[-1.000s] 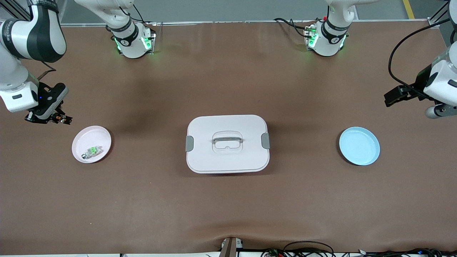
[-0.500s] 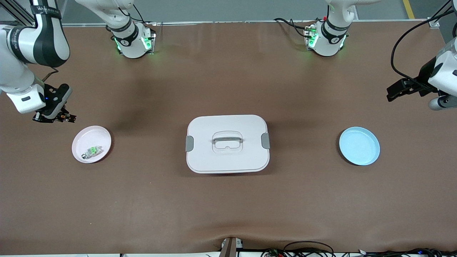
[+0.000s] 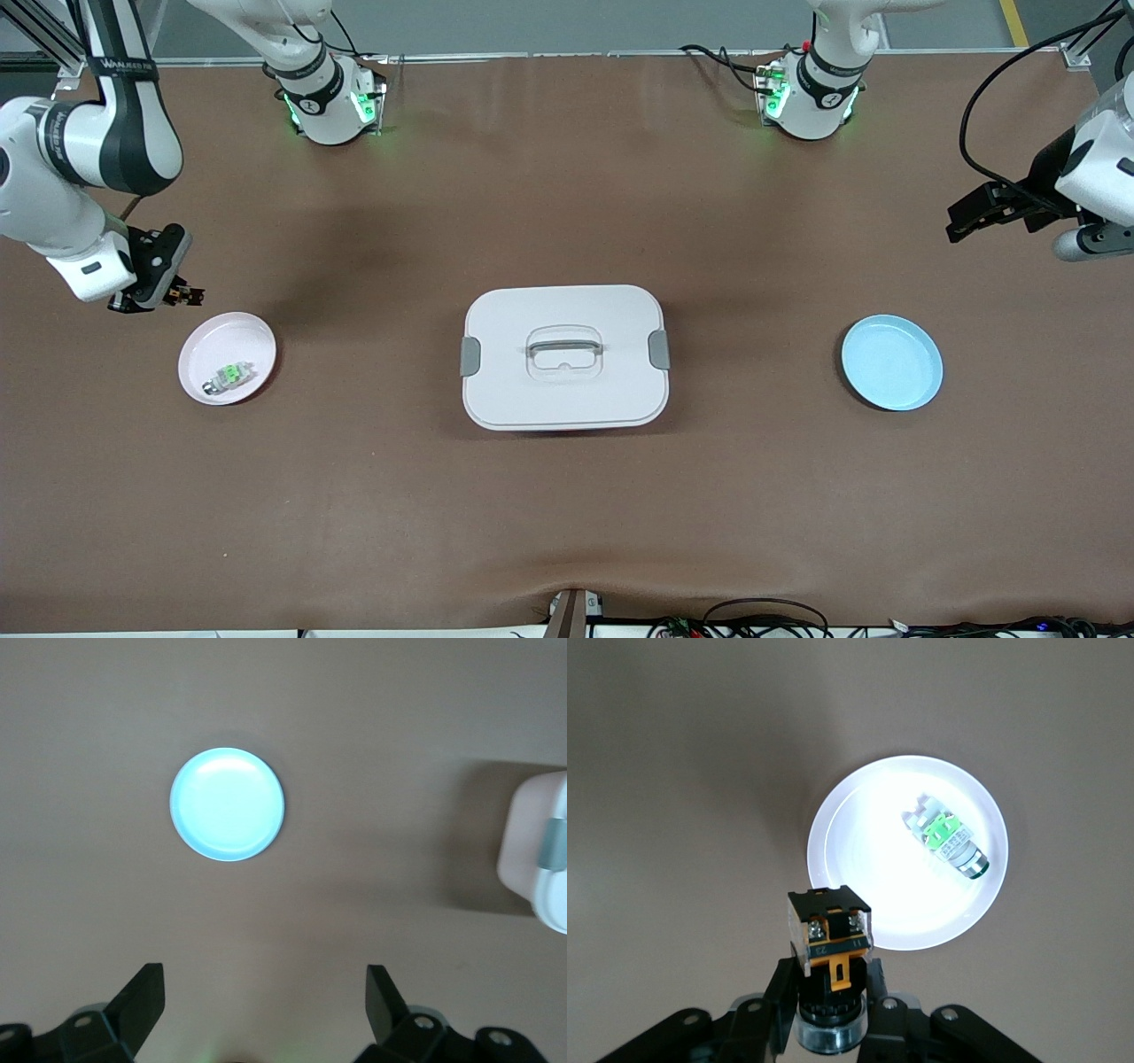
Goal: Transfer orange switch to right arm and place
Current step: 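Carry the switch with the right gripper while the left gripper retracts, then lower the orange switch onto the pink plate with the right gripper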
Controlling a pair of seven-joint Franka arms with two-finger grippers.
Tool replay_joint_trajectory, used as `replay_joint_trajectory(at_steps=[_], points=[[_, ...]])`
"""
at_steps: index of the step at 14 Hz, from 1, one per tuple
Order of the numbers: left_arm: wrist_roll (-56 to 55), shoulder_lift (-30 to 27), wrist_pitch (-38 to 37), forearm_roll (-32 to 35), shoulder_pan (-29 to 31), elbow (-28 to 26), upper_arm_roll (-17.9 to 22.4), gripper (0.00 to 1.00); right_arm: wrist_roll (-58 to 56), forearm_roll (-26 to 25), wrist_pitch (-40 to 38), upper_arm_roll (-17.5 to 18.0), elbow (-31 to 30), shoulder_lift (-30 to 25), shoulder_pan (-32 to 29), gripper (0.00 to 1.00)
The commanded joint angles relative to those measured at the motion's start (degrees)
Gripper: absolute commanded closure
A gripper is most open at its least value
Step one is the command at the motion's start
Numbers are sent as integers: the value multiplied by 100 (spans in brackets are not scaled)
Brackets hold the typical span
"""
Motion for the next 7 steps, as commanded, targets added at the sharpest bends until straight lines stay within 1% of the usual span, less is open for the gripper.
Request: replay_joint_trajectory(at_steps=[1, 7], points=[[103, -162, -60, -218, 14, -12, 27, 0, -115, -89, 356, 101, 13, 320, -239, 96], [112, -118, -87, -148, 6, -56, 26, 0, -229, -89, 1139, 101, -146, 794, -275, 97]])
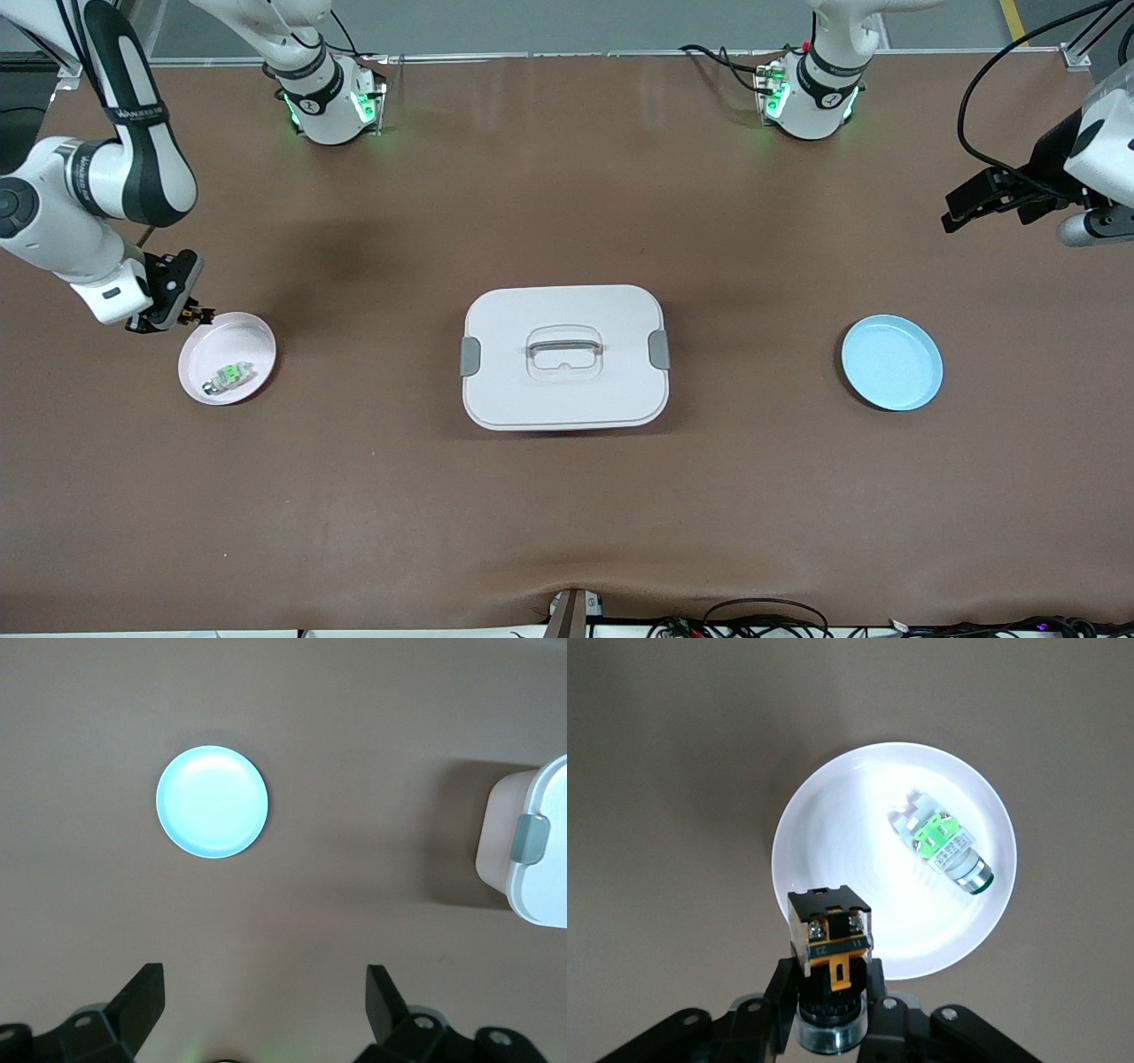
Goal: Transfer orange switch to right arm and place
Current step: 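Lower the orange switch onto the pink plate with the right gripper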
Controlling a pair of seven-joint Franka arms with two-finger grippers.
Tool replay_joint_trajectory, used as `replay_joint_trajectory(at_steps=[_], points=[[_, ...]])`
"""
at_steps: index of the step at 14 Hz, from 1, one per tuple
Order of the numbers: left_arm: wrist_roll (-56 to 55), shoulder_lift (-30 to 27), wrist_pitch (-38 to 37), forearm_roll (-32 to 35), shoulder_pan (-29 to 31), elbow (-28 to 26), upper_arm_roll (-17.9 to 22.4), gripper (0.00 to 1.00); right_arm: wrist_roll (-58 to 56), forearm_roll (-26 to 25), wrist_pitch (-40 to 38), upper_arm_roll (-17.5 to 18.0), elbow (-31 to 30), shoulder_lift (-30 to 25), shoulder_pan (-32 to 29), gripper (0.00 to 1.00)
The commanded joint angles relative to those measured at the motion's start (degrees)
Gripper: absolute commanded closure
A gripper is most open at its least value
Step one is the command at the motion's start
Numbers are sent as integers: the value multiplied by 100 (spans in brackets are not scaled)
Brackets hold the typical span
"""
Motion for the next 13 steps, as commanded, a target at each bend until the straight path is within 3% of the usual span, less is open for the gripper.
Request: replay_joint_trajectory(at_steps=[1, 13], points=[[120, -38, -52, -42, 5, -34, 7, 0, -82, -88, 304, 101, -76, 163, -138, 97], [42, -109, -131, -33, -13, -60, 7, 0, -205, -273, 1078, 101, -156, 823, -147, 96]])
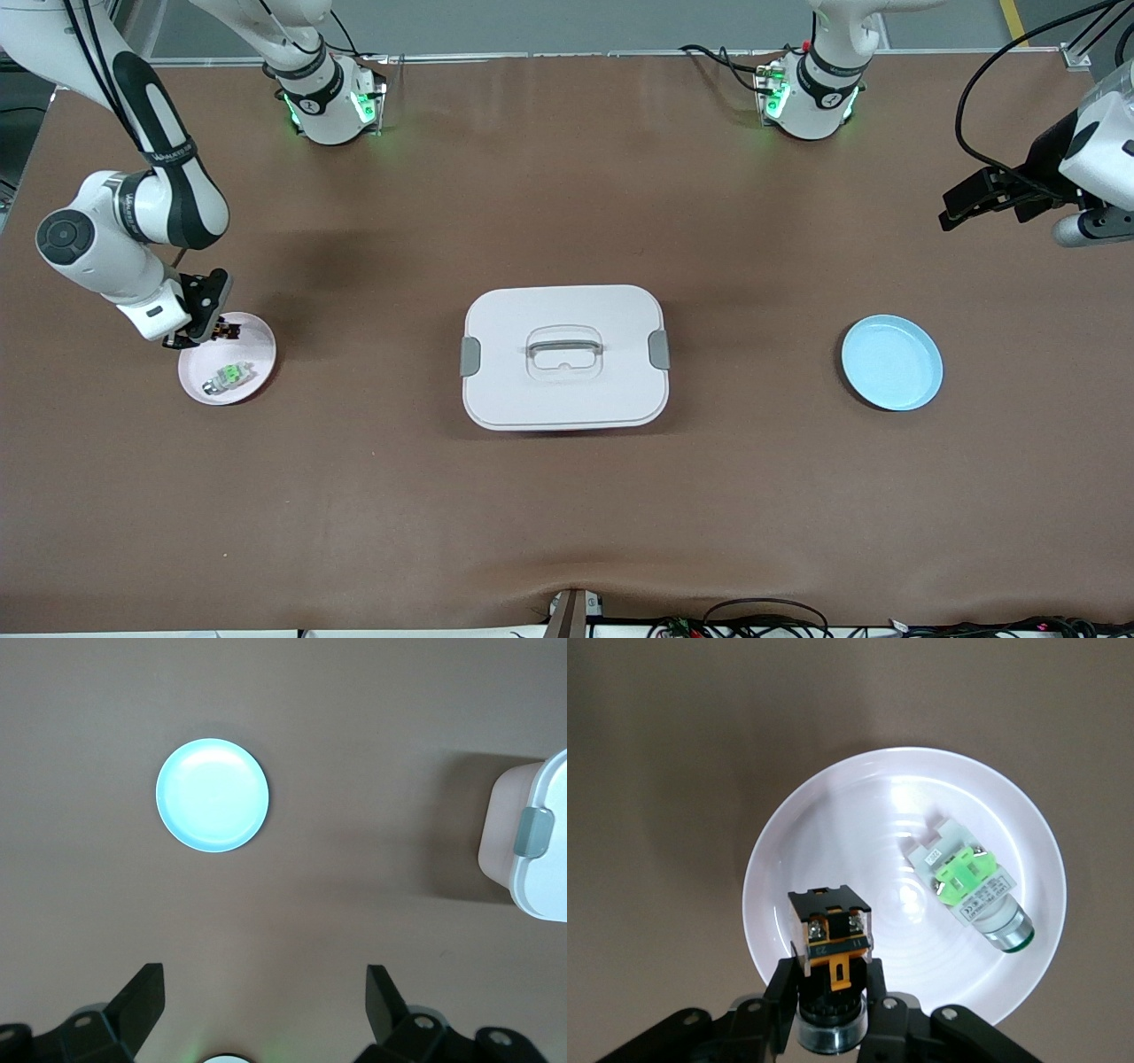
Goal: Transfer orange switch to right arm and place
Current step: 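Lower the orange switch onto the pink plate with the right gripper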
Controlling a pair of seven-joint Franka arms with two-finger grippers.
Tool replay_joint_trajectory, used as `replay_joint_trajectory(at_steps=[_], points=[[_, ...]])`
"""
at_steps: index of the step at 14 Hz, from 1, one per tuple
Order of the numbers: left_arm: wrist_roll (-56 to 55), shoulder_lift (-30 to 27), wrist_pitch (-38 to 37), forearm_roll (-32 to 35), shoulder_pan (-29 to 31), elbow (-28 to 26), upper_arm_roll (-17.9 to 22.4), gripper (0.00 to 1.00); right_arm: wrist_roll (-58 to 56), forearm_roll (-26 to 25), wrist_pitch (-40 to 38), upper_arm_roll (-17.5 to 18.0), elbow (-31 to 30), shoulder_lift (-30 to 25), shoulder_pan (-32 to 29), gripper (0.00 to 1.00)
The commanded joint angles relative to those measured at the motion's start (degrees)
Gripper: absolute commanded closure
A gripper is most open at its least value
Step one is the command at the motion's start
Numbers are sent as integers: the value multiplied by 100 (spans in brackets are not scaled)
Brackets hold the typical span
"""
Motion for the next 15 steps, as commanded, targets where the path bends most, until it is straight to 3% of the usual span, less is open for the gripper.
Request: replay_joint_trajectory(at_steps=[1, 12, 15], points=[[33, -107, -74, -33, -11, -51, -42, 0, -91, -141, 142, 86, -53, 76, -147, 96], [32, -107, -92, 256, 15, -43, -78, 0, -91, -149, 388, 86, -62, 305, -147, 95], [59, -116, -162, 274, 15, -25, -69, 0, -118, -149, 388, 86, -53, 296, -173, 88]])
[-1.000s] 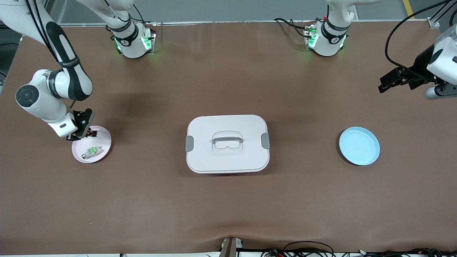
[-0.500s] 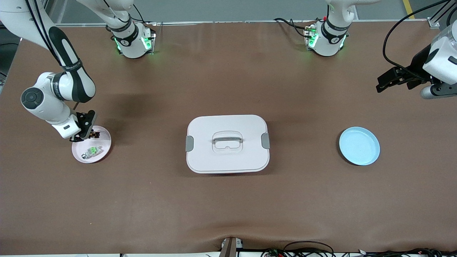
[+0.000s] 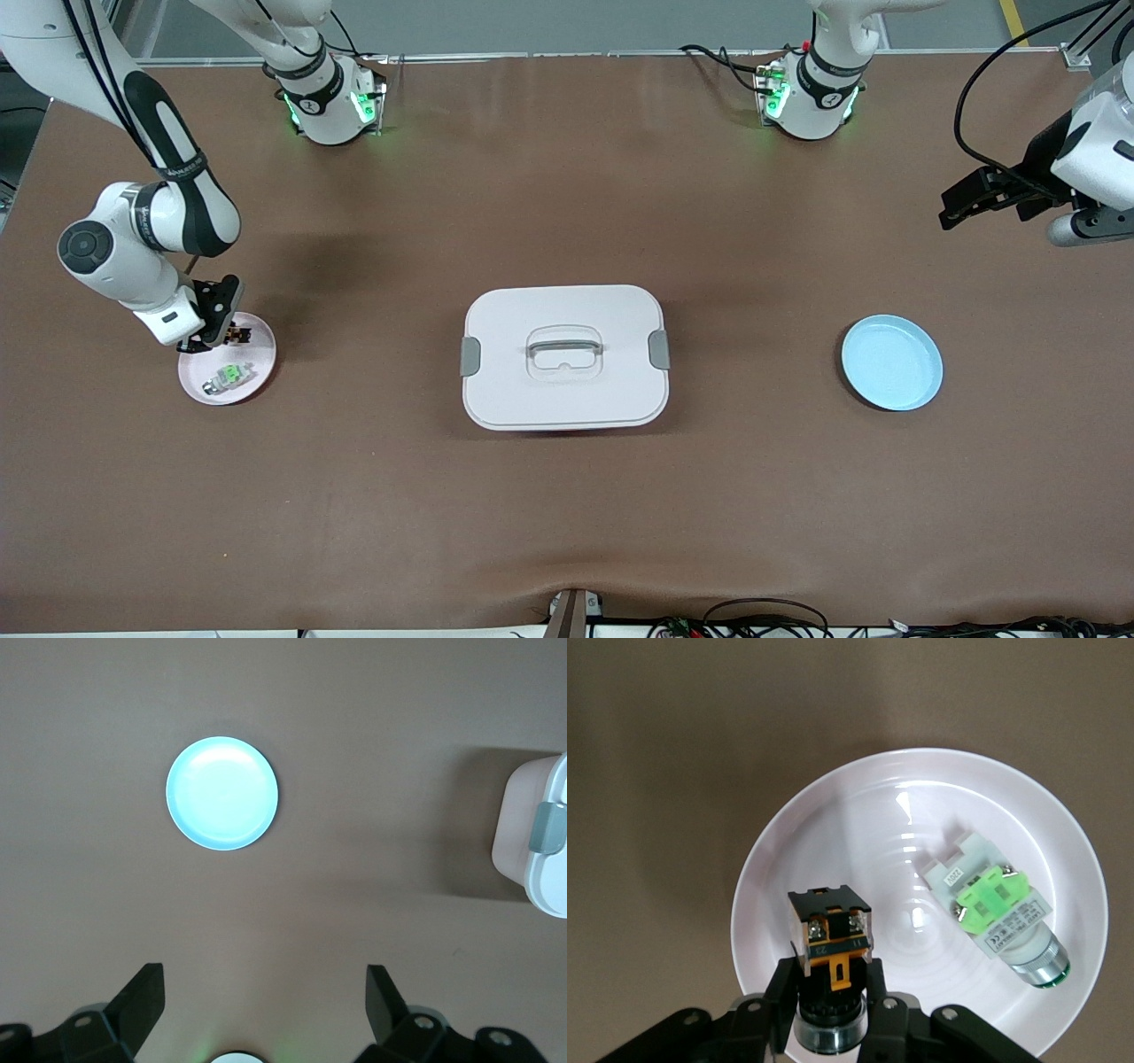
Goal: Transfer orange switch to right arm and place
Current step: 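Lower the orange switch onto the pink plate with the right gripper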
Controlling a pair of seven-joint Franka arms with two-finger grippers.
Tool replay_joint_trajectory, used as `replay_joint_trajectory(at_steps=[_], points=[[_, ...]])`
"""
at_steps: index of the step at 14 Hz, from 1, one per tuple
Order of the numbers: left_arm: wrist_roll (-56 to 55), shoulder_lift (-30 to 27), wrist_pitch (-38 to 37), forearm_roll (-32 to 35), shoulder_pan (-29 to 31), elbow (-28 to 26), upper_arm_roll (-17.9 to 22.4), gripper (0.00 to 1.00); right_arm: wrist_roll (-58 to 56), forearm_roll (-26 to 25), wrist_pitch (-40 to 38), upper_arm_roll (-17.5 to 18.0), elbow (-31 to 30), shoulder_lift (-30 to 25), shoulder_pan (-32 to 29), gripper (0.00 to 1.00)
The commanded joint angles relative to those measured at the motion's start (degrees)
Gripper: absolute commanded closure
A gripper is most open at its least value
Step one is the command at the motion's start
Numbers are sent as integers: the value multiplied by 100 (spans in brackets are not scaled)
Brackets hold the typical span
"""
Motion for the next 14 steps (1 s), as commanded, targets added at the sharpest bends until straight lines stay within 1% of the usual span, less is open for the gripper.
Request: replay_joint_trajectory(at_steps=[1, 5, 7, 8, 10, 12, 14], points=[[59, -114, -94, 107, 13, -16, -15, 0, -179, -143, 70, 96, -44, -27, -164, 84], [77, -105, -85, 107, 22, -8, -6, 0, -233, -143, 52, 96, -44, -53, -173, 51], [85, -105, -85, 107, 13, -8, -6, 0, -259, -143, 0, 96, -35, -131, -164, 42], [94, -96, -76, 107, 22, 1, -6, 0, -311, -143, -1, 96, -26, -149, -164, 38], [94, -96, -67, 107, 13, 1, -6, 0, -303, -135, -71, 105, -18, -228, -164, 36], [94, -88, -59, 107, 13, 1, -6, 0, -242, -135, -228, 113, 35, -342, -155, 30], [94, -79, -58, 115, 13, 1, -6, 0, -154, -126, -404, 113, 96, -631, -112, 25]])
